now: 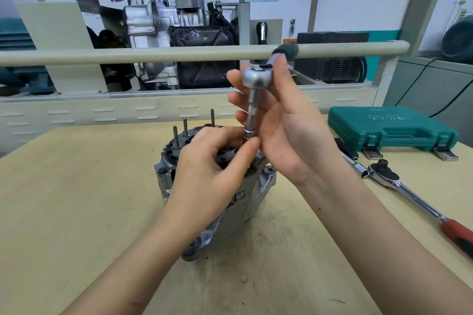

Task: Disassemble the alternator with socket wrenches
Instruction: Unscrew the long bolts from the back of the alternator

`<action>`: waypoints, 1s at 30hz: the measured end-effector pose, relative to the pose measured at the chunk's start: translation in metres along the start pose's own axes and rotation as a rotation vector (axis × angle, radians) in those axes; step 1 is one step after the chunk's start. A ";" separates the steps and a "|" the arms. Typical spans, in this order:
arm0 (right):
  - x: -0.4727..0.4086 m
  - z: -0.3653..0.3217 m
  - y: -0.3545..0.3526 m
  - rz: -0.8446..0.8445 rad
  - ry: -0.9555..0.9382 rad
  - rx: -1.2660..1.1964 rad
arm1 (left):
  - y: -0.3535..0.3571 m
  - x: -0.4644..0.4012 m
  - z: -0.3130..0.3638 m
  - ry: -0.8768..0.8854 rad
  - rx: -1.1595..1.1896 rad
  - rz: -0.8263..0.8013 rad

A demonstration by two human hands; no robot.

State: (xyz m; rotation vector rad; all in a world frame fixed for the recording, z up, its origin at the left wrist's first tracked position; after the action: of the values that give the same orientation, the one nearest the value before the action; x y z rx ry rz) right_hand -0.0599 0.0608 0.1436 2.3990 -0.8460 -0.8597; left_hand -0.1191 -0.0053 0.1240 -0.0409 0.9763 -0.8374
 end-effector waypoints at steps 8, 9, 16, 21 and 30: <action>0.002 -0.002 0.000 0.011 -0.008 -0.024 | -0.004 0.000 0.002 0.036 -0.018 0.046; 0.002 -0.003 -0.001 0.022 -0.020 -0.028 | -0.004 0.000 0.001 0.028 -0.011 0.057; 0.003 -0.006 -0.002 0.023 -0.053 -0.019 | -0.008 0.000 -0.003 -0.006 -0.012 0.123; 0.001 -0.002 0.000 -0.016 0.005 0.036 | -0.002 0.000 -0.001 -0.002 -0.016 0.050; 0.003 -0.008 -0.005 0.058 -0.064 -0.019 | -0.003 0.000 0.003 0.027 -0.058 0.062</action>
State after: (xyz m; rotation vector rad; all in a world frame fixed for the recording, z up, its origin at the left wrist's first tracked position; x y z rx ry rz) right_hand -0.0504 0.0640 0.1450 2.3299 -0.9237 -0.9220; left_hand -0.1188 -0.0084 0.1268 -0.0489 1.0218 -0.7548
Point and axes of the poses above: each hand's wrist, its own x-axis away from the middle knuckle, its own y-axis out of the palm, z = x × y, the point moved 9 cm from there along -x, towards the middle knuckle, and after that the axes turned 7 degrees about -x, right-handed, at the moved point
